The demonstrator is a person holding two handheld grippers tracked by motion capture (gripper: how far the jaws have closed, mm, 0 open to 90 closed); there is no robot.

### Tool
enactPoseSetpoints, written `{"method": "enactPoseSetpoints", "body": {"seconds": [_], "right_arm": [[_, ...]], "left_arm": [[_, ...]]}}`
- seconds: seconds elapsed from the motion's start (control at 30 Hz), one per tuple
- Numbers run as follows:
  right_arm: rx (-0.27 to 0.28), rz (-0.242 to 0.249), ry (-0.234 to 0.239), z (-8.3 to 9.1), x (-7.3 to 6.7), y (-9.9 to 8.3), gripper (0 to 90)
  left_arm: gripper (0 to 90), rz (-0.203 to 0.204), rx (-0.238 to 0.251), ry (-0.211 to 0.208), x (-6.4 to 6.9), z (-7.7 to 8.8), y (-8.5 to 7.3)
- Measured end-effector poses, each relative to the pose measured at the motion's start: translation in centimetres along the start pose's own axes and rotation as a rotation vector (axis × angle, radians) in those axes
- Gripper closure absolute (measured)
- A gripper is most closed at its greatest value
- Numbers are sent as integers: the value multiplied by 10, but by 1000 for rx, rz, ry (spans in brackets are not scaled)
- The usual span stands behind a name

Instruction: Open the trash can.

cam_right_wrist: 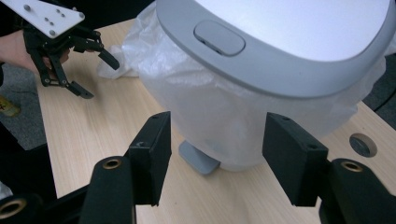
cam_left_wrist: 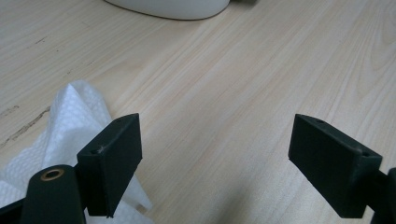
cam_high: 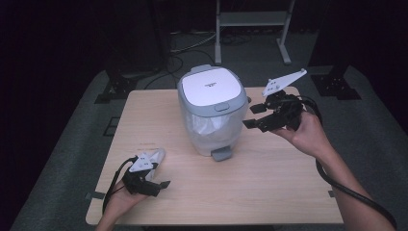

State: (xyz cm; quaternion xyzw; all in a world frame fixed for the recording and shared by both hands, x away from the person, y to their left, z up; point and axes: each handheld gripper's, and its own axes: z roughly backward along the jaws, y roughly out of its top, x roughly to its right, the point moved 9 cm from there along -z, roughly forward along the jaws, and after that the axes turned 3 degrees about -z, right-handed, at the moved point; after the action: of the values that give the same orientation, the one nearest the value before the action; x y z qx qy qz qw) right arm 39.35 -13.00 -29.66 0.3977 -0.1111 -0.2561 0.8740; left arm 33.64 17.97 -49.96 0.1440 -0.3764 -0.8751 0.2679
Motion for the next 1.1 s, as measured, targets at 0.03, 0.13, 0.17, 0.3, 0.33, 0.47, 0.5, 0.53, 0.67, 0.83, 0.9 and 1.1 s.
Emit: {"method": "enactPoseSetpoints", "body": {"seconds": [0.03,0.13,0.17,0.3,0.33,0.47,0.5,0.53,0.67,0.83,0.9,1.1], "right_arm": [[3,3,1,0,0,2,417],[6,7,7,-2,-1,7,431],[6,12,12,-3,-2,10,451],[7,23,16,-6,-2,17,472],[9,29,20,-8,-3,21,488],[7,37,27,-13,-4,27,527],[7,40,28,-14,-4,28,539],[6,38,30,-15,-4,30,545],[7,46,33,-18,-4,34,573],[1,57,32,-23,-5,41,642],[0,64,31,-24,-5,42,654],[-5,71,39,-30,-5,48,725]], "left_arm": [[162,1,2,-2,0,0,0],[162,1,2,-1,0,0,0],[162,4,4,-1,0,0,0],[162,4,3,-2,0,0,0],[162,4,2,-1,0,0,-1],[162,4,1,-2,0,0,-1],[162,4,1,-2,0,0,-1],[162,4,1,-2,0,0,-1],[162,5,2,1,-1,1,-1],[162,8,2,4,-2,2,-2],[162,8,1,4,-2,2,-2],[162,9,-4,5,-3,1,-3]]}}
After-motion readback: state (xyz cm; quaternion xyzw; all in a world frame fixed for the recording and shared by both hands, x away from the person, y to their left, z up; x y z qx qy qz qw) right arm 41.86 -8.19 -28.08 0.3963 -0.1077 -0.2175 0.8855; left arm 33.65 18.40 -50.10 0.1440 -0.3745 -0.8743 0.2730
